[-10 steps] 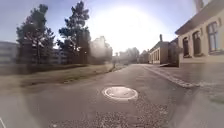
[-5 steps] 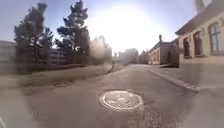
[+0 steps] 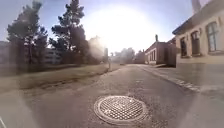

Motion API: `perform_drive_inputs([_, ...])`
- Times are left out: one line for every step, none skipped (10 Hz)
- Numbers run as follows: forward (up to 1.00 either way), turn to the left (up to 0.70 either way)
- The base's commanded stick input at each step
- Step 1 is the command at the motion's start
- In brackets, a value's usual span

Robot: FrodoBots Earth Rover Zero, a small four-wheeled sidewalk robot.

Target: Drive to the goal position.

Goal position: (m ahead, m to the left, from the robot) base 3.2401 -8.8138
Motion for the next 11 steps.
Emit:
perform_drive_inputs([0.70,-0.02])
perform_drive_inputs([0.70,0.00])
perform_drive_inputs([0.70,0.00])
perform_drive_inputs([0.70,-0.12])
perform_drive_inputs([0.70,-0.14])
perform_drive_inputs([0.70,-0.14])
perform_drive_inputs([0.70,-0.14])
perform_drive_inputs([0.70,-0.14])
perform_drive_inputs([0.70,-0.14])
perform_drive_inputs([0.70,-0.14])
perform_drive_inputs([0.70,-0.14])
